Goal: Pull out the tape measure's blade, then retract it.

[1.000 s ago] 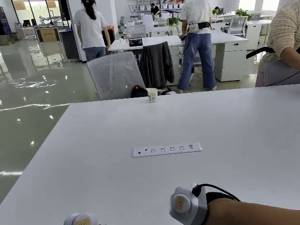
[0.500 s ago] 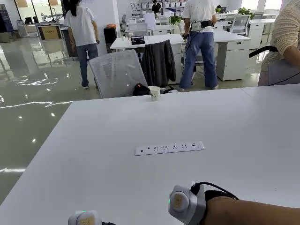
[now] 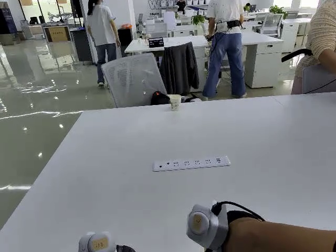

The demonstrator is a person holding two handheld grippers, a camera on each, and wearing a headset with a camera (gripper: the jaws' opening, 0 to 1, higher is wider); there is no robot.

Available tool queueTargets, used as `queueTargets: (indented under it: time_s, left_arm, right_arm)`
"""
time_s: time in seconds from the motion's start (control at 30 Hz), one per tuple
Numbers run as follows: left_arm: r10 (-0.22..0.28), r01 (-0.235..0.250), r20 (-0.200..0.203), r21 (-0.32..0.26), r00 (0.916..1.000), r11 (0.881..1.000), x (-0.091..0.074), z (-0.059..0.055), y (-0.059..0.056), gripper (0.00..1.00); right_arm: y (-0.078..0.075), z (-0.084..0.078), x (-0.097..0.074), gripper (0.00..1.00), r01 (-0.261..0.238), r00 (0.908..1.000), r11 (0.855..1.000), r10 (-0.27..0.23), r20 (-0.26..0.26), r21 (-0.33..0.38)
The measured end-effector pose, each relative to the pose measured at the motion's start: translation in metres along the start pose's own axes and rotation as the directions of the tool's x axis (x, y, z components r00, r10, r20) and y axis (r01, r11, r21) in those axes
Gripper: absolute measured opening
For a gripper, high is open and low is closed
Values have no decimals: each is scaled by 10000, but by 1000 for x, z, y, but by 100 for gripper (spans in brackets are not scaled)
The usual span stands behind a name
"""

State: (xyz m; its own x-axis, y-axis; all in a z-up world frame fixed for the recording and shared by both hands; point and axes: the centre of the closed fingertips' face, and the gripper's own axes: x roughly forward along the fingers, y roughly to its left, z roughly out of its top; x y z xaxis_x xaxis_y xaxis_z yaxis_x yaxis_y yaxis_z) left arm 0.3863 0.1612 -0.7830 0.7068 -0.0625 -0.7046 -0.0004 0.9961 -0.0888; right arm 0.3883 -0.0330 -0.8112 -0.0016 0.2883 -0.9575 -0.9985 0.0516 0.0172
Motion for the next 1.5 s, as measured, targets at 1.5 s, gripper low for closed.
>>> queueTargets:
  time_s: [1.5]
  left_arm:
    - [-146,146,24,37,9999,9999,0,-1,1,62]
  right_arm:
    - [5,33,11,10,-81,9968,9999,72,799,103]
